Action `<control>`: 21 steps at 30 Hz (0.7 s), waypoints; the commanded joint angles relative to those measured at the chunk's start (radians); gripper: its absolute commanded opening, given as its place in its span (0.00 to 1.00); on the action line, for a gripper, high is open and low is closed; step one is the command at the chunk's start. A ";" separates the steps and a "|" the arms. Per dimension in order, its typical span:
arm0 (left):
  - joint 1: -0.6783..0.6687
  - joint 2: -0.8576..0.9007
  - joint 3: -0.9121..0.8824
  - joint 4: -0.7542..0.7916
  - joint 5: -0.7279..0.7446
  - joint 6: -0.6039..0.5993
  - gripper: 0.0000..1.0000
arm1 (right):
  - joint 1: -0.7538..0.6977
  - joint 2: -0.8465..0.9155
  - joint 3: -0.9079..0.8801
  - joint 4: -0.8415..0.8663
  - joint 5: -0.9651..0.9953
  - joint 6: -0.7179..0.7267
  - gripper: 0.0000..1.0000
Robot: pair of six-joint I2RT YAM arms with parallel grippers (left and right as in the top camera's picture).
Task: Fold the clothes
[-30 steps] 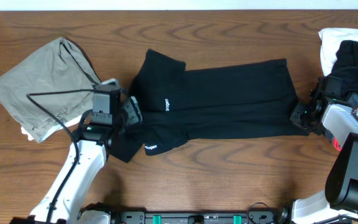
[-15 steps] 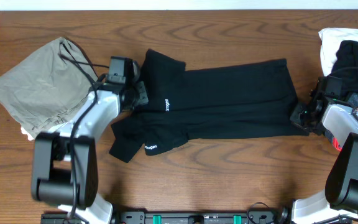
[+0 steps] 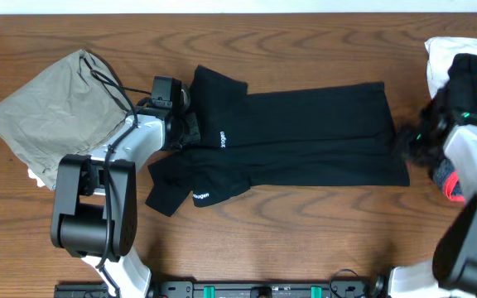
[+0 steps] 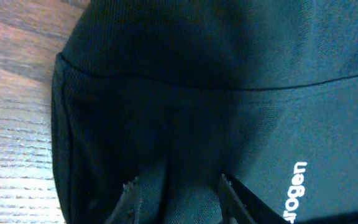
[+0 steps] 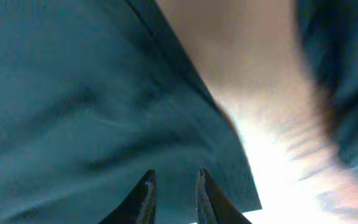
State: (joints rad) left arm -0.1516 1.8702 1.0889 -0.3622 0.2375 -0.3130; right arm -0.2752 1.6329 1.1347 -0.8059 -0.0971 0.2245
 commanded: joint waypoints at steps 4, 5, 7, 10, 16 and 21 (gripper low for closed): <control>0.005 0.003 0.011 -0.015 0.007 0.014 0.44 | 0.123 -0.119 0.081 -0.057 -0.066 -0.081 0.22; 0.005 0.003 0.011 -0.018 0.007 0.014 0.44 | 0.150 -0.115 0.078 -0.068 -0.069 -0.089 0.22; 0.005 0.003 0.011 -0.019 0.007 0.014 0.44 | 0.207 -0.104 0.060 -0.072 -0.069 -0.092 0.22; 0.005 0.003 0.011 -0.006 0.007 0.014 0.44 | 0.300 -0.074 0.025 -0.041 -0.068 -0.092 0.22; 0.005 0.004 0.011 0.019 0.006 0.025 0.44 | 0.464 0.037 0.006 0.050 -0.156 -0.137 0.22; 0.003 0.004 0.011 0.061 0.006 0.032 0.44 | 0.587 0.118 0.006 0.256 -0.231 -0.145 0.24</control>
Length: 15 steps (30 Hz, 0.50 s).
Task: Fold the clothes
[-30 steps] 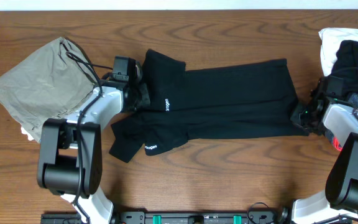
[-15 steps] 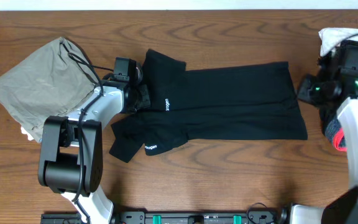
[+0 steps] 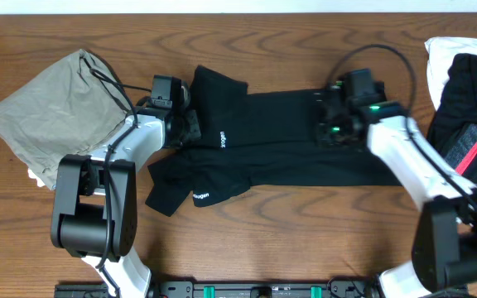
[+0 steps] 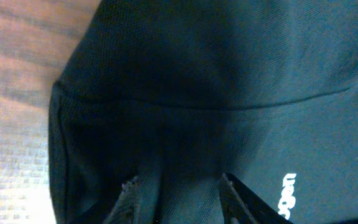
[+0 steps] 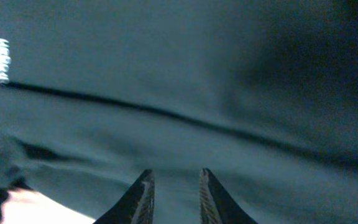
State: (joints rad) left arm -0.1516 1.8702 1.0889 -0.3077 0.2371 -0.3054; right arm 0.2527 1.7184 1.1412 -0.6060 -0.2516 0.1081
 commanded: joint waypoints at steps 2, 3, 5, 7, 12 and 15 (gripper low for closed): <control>0.003 0.006 0.011 0.019 0.006 0.024 0.44 | 0.105 0.061 -0.001 0.124 -0.091 -0.028 0.26; 0.002 0.006 0.011 0.028 0.006 0.025 0.44 | 0.129 0.078 -0.001 0.154 -0.091 -0.028 0.26; 0.002 0.008 0.011 0.045 0.006 0.024 0.44 | 0.176 0.120 -0.001 0.212 -0.089 -0.028 0.27; 0.002 0.012 0.011 0.052 0.006 0.025 0.44 | 0.199 0.153 -0.001 0.250 -0.089 -0.028 0.28; -0.003 0.056 0.011 0.052 0.007 0.024 0.44 | 0.232 0.235 -0.001 0.303 -0.090 -0.023 0.29; -0.004 0.095 0.011 0.052 0.011 0.024 0.44 | 0.233 0.264 -0.001 0.301 -0.090 -0.015 0.29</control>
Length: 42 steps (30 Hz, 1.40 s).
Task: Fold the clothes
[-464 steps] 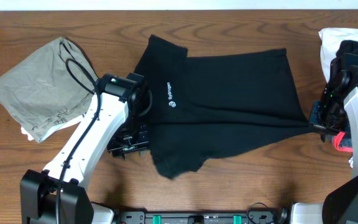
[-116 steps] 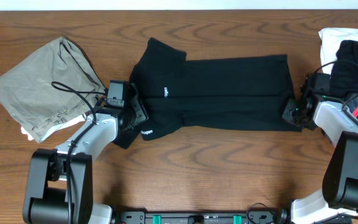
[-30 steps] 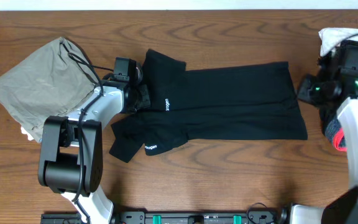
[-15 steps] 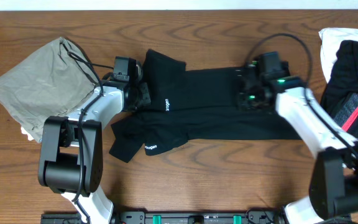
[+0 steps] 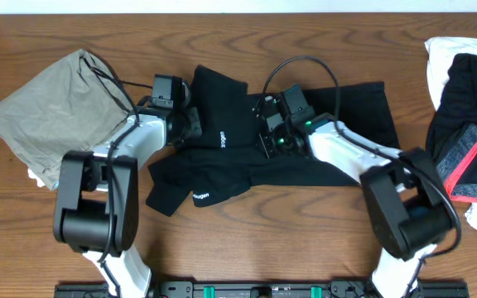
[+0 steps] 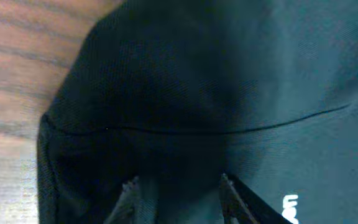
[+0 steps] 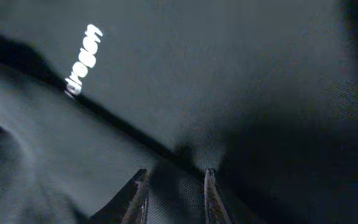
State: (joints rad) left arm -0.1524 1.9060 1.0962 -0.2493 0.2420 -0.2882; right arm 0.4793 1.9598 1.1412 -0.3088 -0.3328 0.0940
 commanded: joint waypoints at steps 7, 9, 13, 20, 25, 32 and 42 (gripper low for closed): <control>-0.004 0.117 0.004 0.049 0.008 0.008 0.44 | -0.005 0.025 -0.001 -0.085 -0.008 0.027 0.29; -0.004 0.118 0.004 0.079 0.009 0.007 0.44 | -0.008 0.025 -0.001 -0.140 -0.006 0.040 0.30; -0.004 0.118 0.004 0.143 0.008 0.007 0.44 | -0.009 0.025 -0.001 -0.228 0.036 0.040 0.29; -0.002 0.118 0.004 0.192 -0.077 0.007 0.44 | -0.015 0.025 -0.001 -0.249 0.072 0.040 0.31; -0.001 0.118 0.004 0.270 -0.078 0.007 0.44 | -0.018 0.025 -0.001 -0.249 0.072 0.040 0.31; -0.001 0.118 0.004 0.261 -0.077 0.007 0.44 | -0.020 0.025 -0.001 -0.238 0.075 0.040 0.37; 0.004 0.031 0.004 0.182 -0.070 0.026 0.45 | -0.095 0.025 0.011 -0.084 0.109 0.097 0.52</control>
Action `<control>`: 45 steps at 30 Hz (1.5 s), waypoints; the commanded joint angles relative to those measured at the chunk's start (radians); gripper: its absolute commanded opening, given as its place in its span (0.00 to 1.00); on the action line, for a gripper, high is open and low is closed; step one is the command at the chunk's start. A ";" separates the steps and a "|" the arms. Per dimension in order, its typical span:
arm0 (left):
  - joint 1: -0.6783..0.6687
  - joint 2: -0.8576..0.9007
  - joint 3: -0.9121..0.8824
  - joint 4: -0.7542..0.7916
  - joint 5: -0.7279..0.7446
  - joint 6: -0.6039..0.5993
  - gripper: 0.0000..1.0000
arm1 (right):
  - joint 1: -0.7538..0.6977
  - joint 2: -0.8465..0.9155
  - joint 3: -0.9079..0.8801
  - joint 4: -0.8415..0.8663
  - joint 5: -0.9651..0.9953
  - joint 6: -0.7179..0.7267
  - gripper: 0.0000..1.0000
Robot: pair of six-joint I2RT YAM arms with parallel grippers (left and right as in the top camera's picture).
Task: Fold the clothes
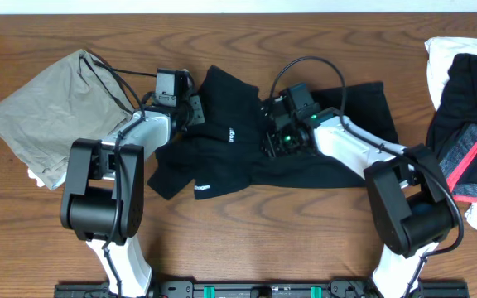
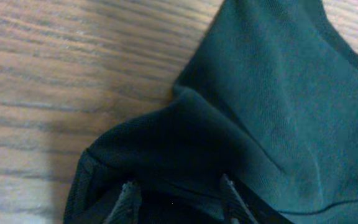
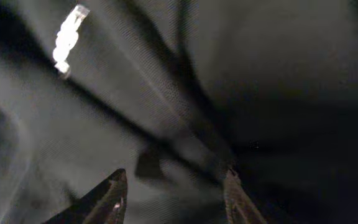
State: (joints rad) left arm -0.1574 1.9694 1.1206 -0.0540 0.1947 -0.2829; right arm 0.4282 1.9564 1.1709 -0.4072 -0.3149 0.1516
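Note:
A black shirt (image 1: 338,124) with small white lettering (image 1: 230,135) lies spread across the middle of the table, its left end rumpled. My left gripper (image 1: 193,112) sits at the shirt's left edge. In the left wrist view its fingers (image 2: 129,194) stand either side of a raised dark fold of the shirt (image 2: 272,93), gripping it, with bare wood beyond. My right gripper (image 1: 272,142) is pressed down on the shirt's middle. Its jaws (image 3: 173,180) are spread wide open over a crease, close to the lettering (image 3: 67,37).
A crumpled khaki garment (image 1: 52,108) lies at the far left of the wooden table (image 1: 263,240). At the right edge sits a pile of clothes (image 1: 466,91): white, black and a red-and-grey piece. Cables loop over both arms.
My right gripper's jaws have opened wide on the shirt's middle. My left gripper has shifted up toward the far edge with its fold, and the lettering and left sleeve have moved with it.
At first my right gripper was at the shirt's right end by the pile, jaws narrow. It then stood over the shirt's right half, later at its middle near the lettering, and is now open there. My left gripper stayed on the left edge, shifting only lately.

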 commanded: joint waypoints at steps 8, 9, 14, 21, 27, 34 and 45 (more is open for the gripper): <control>0.008 -0.108 -0.021 -0.060 -0.023 0.021 0.45 | -0.109 0.028 -0.018 0.087 0.086 0.080 0.59; 0.008 -0.114 -0.021 -0.071 -0.022 0.021 0.45 | -0.111 0.028 -0.018 0.087 0.076 0.079 0.60; 0.008 -0.177 -0.021 -0.171 0.078 0.020 0.45 | -0.111 0.024 -0.016 0.082 0.044 0.051 0.68; 0.008 -0.328 -0.021 -0.559 0.222 0.016 0.45 | -0.111 -0.070 0.021 0.040 0.047 0.019 0.78; -0.022 -0.380 -0.021 -0.737 0.367 0.016 0.45 | -0.111 -0.236 0.058 -0.059 0.141 0.019 0.79; -0.111 -0.361 -0.071 -0.692 0.333 -0.012 0.45 | -0.126 -0.373 0.058 -0.226 0.257 0.015 0.81; -0.138 -0.262 -0.092 -0.696 0.261 -0.120 0.45 | -0.157 -0.381 0.058 -0.358 0.267 0.015 0.82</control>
State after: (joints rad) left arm -0.2939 1.6764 1.0382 -0.7498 0.4828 -0.3710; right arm 0.2798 1.5749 1.2259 -0.7624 -0.0639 0.1749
